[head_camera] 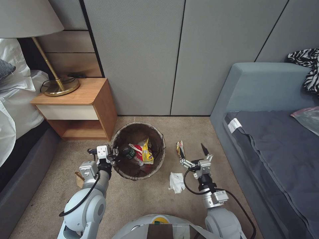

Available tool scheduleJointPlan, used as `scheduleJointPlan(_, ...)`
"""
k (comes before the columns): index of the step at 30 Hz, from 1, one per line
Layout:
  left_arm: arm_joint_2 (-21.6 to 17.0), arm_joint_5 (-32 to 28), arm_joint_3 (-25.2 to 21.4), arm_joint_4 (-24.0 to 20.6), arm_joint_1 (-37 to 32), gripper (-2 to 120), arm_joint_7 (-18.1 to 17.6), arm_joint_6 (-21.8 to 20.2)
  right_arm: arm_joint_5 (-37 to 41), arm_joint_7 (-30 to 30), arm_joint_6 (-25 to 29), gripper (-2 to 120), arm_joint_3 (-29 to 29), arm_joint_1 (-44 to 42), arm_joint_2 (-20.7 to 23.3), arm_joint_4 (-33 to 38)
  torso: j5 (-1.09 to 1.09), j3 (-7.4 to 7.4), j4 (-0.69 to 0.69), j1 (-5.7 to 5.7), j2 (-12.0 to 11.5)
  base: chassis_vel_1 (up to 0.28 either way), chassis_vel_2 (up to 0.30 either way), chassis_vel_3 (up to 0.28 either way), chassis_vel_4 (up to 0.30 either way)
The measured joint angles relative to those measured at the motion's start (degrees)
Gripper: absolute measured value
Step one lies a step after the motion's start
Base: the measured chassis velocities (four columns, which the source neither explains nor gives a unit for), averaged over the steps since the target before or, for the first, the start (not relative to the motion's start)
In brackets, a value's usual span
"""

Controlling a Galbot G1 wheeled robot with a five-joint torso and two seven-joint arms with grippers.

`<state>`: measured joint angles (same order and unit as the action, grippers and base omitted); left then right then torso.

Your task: Pick up the trash bin, then pick up the garbage from the floor and place it into the trash bin.

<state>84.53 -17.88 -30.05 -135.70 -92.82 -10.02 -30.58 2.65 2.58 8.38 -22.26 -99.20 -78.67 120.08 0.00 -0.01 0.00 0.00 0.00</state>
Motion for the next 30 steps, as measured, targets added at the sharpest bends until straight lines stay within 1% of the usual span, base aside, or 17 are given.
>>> scheduleJointPlan(1, 0.00, 0.00, 0.01, 0.00, 0.03, 2, 0.01, 0.00, 0.29, 0.16, -2.64, 100, 0.34, -0.38, 0.34, 0.10, 0.00, 0.00, 0.00, 0.00, 0.00, 0.000, 0.000, 0.000, 0.000)
scheduleJointPlan(3, 0.00, 0.00, 0.01, 0.00, 0.07, 2, 0.02, 0.01, 0.40, 0.29, -4.03, 100, 0.50, -0.61, 0.55, 0.26, 0.01, 0.00, 0.00, 0.00, 0.00, 0.000, 0.000, 0.000, 0.000)
scheduleJointPlan(5, 0.00, 0.00, 0.03, 0.03, 0.18, 2, 0.03, 0.01, 1.08, 0.58, -8.26, 100, 0.95, -1.44, 1.18, 0.86, 0.00, 0.00, 0.00, 0.00, 0.00, 0.000, 0.000, 0.000, 0.000)
scheduleJointPlan(6, 0.00, 0.00, 0.03, 0.03, 0.18, 2, 0.03, 0.01, 1.08, 0.58, -8.26, 100, 0.95, -1.44, 1.18, 0.86, 0.00, 0.00, 0.00, 0.00, 0.00, 0.000, 0.000, 0.000, 0.000)
scheduleJointPlan(8, 0.00, 0.01, 0.10, 0.14, 0.25, 2, 0.03, 0.02, 1.60, 0.71, -10.48, 100, 1.16, -1.78, 1.54, 1.30, 0.01, 0.00, 0.00, 0.00, 0.00, 0.000, 0.000, 0.000, 0.000)
scheduleJointPlan(11, -0.04, 0.08, 0.32, 0.40, 0.34, 2, 0.05, 0.02, 5.60, 1.84, -18.96, 100, 1.69, -2.17, 3.07, 3.15, 0.00, 0.00, 0.00, 0.00, 0.00, 0.000, 0.000, 0.000, 0.000)
scheduleJointPlan(12, -0.04, 0.08, 0.32, 0.40, 0.34, 2, 0.05, 0.02, 5.60, 1.84, -18.96, 100, 1.69, -2.17, 3.07, 3.15, 0.00, 0.00, 0.00, 0.00, 0.00, 0.000, 0.000, 0.000, 0.000)
scheduleJointPlan(14, -0.05, 0.13, 0.41, 0.44, 0.27, 2, 0.06, 0.02, 8.95, 2.61, -24.31, 100, 1.83, -1.65, 4.17, 3.90, 0.00, 0.00, 0.00, 0.00, 0.00, 0.000, 0.000, 0.000, 0.000)
scheduleJointPlan(15, -0.05, 0.13, 0.41, 0.44, 0.27, 2, 0.06, 0.02, 8.95, 2.61, -24.31, 100, 1.83, -1.65, 4.17, 3.90, 0.00, 0.00, 0.00, 0.00, 0.00, 0.000, 0.000, 0.000, 0.000)
scheduleJointPlan(17, -0.06, 0.15, 0.43, 0.45, 0.19, 2, 0.12, 0.09, 13.95, 3.25, -29.74, 100, 2.00, -0.48, 5.25, 4.21, 0.00, 0.00, 0.00, 0.00, 0.00, 0.000, 0.000, 0.000, 0.000)
scheduleJointPlan(18, -0.06, 0.15, 0.43, 0.45, 0.19, 2, 0.12, 0.09, 13.95, 3.25, -29.74, 100, 2.00, -0.48, 5.25, 4.21, 0.00, 0.00, 0.00, 0.00, 0.00, 0.000, 0.000, 0.000, 0.000)
scheduleJointPlan(20, -0.07, 0.20, 0.43, 0.45, 0.12, 2, 0.16, 0.23, 18.65, 3.38, -34.06, 100, 2.58, 2.30, 6.30, 2.18, 0.00, 0.01, 0.01, 0.00, 0.00, 0.000, 0.000, 0.000, 0.000)
scheduleJointPlan(21, -0.07, 0.20, 0.43, 0.45, 0.12, 2, 0.16, 0.23, 18.65, 3.38, -34.06, 100, 2.58, 2.30, 6.30, 2.18, 0.00, 0.01, 0.01, 0.00, 0.00, 0.000, 0.000, 0.000, 0.000)
scheduleJointPlan(23, -0.10, 0.22, 0.46, 0.36, 0.07, 2, 0.16, 0.24, 20.67, 3.35, -36.00, 100, 3.36, 5.26, 6.62, -1.62, 0.00, 0.01, 0.01, 0.00, 0.00, 0.000, 0.000, 0.000, 0.000)
scheduleJointPlan(24, -0.10, 0.22, 0.46, 0.36, 0.07, 2, 0.16, 0.24, 20.67, 3.35, -36.00, 100, 3.36, 5.26, 6.62, -1.62, 0.00, 0.01, 0.01, 0.00, 0.00, 0.000, 0.000, 0.000, 0.000)
scheduleJointPlan(26, -0.20, 0.23, 0.31, 0.22, 0.03, 2, 0.16, 0.24, 22.00, 3.09, -37.31, 100, 3.90, 7.57, 6.62, -5.19, 0.01, 0.01, 0.01, 0.00, 0.00, 0.000, 0.000, 0.000, 0.000)
scheduleJointPlan(30, -0.23, 0.25, 0.26, 0.22, -0.03, 2, 0.16, 0.24, 23.08, 2.67, -38.50, 100, 4.31, 10.21, 6.58, -8.97, 0.01, 0.01, 0.00, 0.00, 0.00, 0.000, 0.000, 0.000, 0.000)
